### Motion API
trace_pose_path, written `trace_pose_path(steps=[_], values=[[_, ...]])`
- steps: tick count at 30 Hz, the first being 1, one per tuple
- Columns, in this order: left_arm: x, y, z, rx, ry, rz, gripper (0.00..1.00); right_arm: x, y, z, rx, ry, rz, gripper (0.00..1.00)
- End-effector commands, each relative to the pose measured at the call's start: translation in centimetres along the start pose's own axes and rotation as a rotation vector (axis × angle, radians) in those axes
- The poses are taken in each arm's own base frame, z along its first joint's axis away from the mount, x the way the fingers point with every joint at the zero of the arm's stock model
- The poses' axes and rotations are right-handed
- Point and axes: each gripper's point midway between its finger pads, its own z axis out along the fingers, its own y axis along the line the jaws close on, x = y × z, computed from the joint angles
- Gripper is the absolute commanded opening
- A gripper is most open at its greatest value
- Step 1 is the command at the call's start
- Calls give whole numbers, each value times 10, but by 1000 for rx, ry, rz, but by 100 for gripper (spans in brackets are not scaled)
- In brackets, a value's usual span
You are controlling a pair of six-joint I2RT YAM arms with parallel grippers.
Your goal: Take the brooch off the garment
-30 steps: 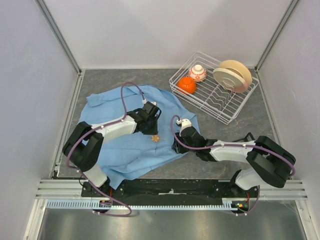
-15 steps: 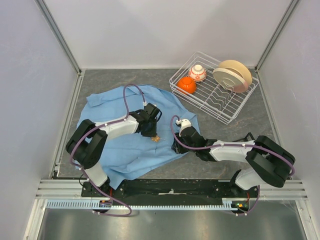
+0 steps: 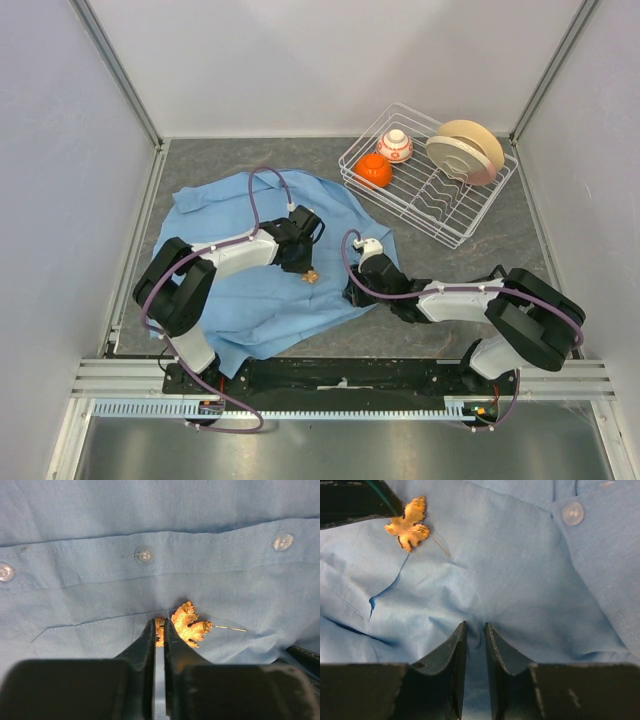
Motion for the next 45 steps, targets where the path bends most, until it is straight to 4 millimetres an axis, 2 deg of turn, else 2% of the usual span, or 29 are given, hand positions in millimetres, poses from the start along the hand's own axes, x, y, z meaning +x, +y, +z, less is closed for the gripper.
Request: trace_pose_path(steps=[1,6,10,13,16,19,24,29,31,32,34,38,41,44,45], values=[[-14,10,-9,-81,-35,64,2,16,-16,5,77,29,63,25],[-23,21,-19,-146,-68,96,2,26,-33,4,168,46,113,20],[-40,35,-29,-240,-122,130,2,33,-39,0,191,57,132,19],[-41,39,-35,-262,-125,118,2,32,-33,0,158,54,124,20],[-46,35,-49,-228,-161,87,2,23,-23,-1,107,37,90,21],[-49,29,-68,-176,-187,51,2,5,-7,-7,38,6,50,24],[-52,19,-100,-60,-230,-72,2,-40,25,-29,-78,-99,-1,32],[-49,2,-124,88,-235,-295,2,-98,69,-55,-244,-273,-24,57],[-51,-5,-136,145,-251,-355,2,-107,84,-61,-309,-327,-29,64],[-51,-8,-139,168,-251,-400,2,-120,96,-66,-358,-394,-30,67],[-50,-12,-147,207,-255,-437,2,-122,108,-69,-405,-433,-42,71],[-47,-18,-155,257,-245,-515,2,-139,127,-75,-452,-550,-36,72],[-45,-15,-161,273,-265,-557,2,-146,129,-71,-440,-574,-4,70],[-44,-12,-165,280,-279,-572,2,-151,128,-69,-432,-599,22,64],[-42,-12,-165,282,-276,-572,2,-153,130,-69,-434,-603,21,58]])
